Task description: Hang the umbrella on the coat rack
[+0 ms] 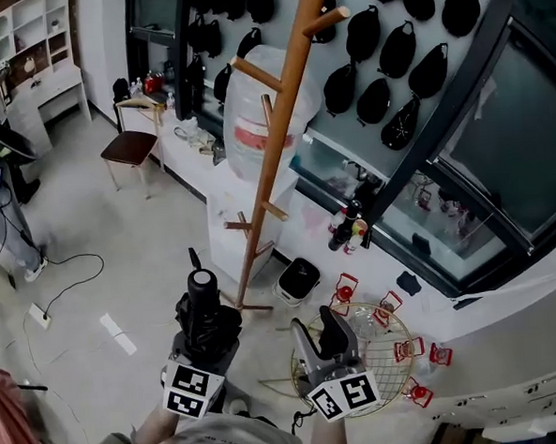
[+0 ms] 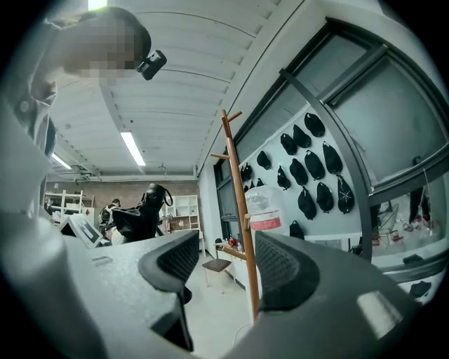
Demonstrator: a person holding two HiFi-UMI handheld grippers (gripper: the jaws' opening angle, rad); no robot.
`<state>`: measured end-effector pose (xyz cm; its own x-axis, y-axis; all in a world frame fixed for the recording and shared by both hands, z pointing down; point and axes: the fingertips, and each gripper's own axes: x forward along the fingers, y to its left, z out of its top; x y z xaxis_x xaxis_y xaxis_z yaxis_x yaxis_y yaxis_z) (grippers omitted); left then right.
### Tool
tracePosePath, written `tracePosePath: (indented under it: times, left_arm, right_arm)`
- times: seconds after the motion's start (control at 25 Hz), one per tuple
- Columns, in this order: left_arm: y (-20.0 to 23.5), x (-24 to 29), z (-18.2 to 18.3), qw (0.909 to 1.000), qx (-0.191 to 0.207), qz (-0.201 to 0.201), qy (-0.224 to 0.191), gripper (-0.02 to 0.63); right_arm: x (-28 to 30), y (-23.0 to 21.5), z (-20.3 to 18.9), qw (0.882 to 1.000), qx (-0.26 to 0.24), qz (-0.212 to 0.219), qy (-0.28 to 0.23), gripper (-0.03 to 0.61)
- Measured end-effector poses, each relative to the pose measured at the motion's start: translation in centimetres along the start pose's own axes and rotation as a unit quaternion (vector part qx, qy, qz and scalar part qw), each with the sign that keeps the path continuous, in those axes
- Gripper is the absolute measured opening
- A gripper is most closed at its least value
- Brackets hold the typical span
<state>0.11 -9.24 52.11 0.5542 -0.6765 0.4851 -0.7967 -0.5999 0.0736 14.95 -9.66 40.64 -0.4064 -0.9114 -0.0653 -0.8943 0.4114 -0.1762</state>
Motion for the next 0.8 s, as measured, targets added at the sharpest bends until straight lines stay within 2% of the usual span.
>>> tracePosePath:
  times: [0.16, 0.4, 0.6, 0.8]
  left_arm:
    - [2.3, 2.2, 2.0, 0.9989, 0.028, -0.037, -0.002, 0.272]
    - [4.9, 5.2, 3.3, 0.9907, 0.074, -0.114, -0.001, 0.272]
    - [5.4, 6.9, 3.5, 0.9761, 0.111, -0.187, 0.009, 0.272]
    - [4.3, 7.9, 2.4, 0.9549, 0.144, -0.259, 0.025, 0.272]
  right_arm:
    - [3.5, 0.7, 0.1, 1.000, 0.003, 0.005, -0.002, 0.238]
    - [7.9, 3.0, -0.6, 0.998, 0.038, 0.051, 0.006, 0.238]
    - [10.5, 5.0, -1.3, 0.994, 0.058, 0.087, 0.019, 0.238]
    - [11.6, 6.3, -2.2, 0.989, 0.069, 0.126, 0.048, 0.238]
